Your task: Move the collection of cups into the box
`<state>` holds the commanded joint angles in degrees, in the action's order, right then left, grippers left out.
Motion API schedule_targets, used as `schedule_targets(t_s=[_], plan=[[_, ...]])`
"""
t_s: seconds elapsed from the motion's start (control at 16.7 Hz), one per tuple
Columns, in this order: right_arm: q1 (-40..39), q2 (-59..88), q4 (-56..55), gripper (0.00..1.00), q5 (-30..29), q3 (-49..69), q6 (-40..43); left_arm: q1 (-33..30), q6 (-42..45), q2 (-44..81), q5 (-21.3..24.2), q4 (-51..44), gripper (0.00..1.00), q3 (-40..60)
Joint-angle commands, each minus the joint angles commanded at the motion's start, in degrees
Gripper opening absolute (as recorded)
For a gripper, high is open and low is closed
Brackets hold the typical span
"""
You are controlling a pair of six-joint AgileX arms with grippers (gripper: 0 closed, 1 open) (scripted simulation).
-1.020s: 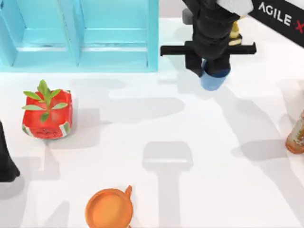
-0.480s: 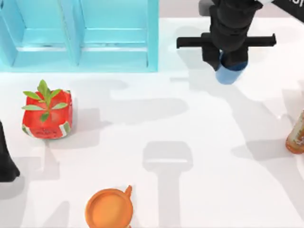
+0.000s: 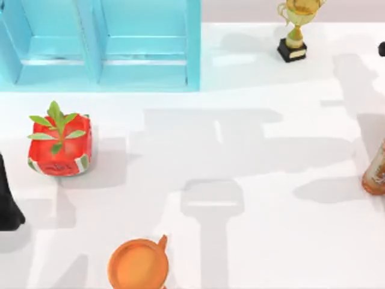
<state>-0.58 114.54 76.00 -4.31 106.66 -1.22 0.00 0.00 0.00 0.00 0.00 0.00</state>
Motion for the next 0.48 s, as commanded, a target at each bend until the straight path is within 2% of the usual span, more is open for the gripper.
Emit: schedule_targets(t_s=[0.24, 0.48], plan=[[14.3, -8.7, 2.2, 0.00, 1.2, -10.0, 14.4, 0.0, 0.0, 0.0, 0.0, 0.0, 1.00, 0.0], [19.2, -12.8, 3.1, 0.00, 1.7, -14.5, 19.4, 0.0, 0.0, 0.0, 0.0, 0.0, 1.00, 0.0]])
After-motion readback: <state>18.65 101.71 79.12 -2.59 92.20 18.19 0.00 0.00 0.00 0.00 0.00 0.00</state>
